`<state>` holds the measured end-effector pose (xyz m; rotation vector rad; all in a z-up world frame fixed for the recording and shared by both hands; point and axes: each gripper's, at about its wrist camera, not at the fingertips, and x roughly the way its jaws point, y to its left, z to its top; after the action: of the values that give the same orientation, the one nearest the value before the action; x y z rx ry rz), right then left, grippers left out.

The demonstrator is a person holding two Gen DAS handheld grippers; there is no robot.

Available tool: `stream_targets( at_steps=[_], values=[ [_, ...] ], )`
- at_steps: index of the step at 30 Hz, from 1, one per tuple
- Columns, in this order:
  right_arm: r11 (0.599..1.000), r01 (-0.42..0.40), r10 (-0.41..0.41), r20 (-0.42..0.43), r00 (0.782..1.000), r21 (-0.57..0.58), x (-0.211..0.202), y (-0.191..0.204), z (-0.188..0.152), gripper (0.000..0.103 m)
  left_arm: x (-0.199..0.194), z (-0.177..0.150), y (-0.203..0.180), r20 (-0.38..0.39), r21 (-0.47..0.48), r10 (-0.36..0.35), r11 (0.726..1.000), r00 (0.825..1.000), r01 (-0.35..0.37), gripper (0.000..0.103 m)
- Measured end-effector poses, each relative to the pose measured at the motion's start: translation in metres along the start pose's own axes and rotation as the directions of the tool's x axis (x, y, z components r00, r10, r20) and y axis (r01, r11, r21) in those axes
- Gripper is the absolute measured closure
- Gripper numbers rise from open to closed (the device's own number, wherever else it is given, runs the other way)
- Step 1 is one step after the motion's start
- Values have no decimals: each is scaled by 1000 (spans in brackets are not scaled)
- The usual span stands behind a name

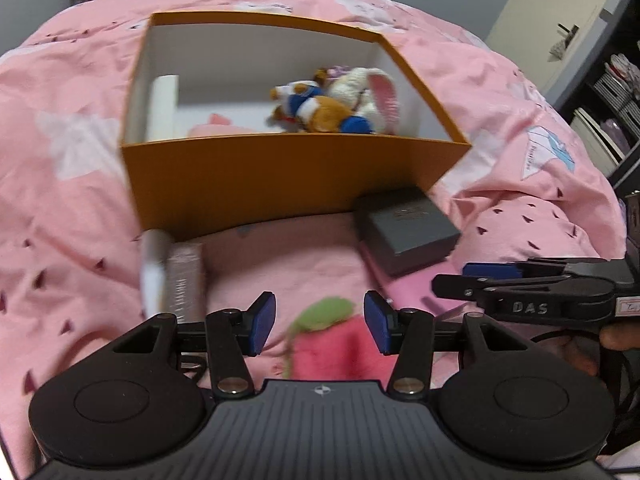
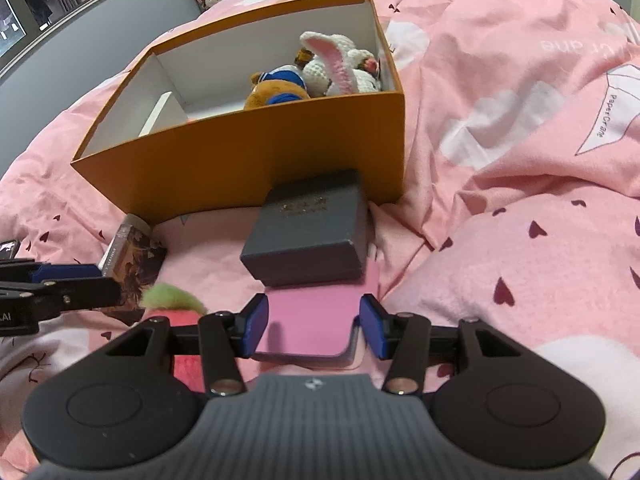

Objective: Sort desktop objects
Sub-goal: 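Grasp the black gift box with the left gripper while the right grasps the pink ring-clip case, then lift the black box and pink case and carry them toward the orange box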

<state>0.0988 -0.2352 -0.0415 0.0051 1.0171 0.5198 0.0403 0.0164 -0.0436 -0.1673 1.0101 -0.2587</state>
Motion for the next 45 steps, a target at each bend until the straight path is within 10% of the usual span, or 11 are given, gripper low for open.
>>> stream_targets(
  at_steps=[17, 27, 45],
  values=[
    [999, -48, 47, -121, 992, -11, 52, -11, 10, 27, 3, -3, -7, -26, -5, -8, 1000, 1000, 8, 46],
    [993, -106, 104, -31, 994, -55, 13, 8, 9, 68, 0, -4, 0, -22, -38, 10, 999, 1000, -11, 46],
    [983, -90, 85, -34, 996, -163, 27, 42, 7, 67, 14, 22, -6, 21, -81, -33, 996, 999, 35, 43]
  ],
)
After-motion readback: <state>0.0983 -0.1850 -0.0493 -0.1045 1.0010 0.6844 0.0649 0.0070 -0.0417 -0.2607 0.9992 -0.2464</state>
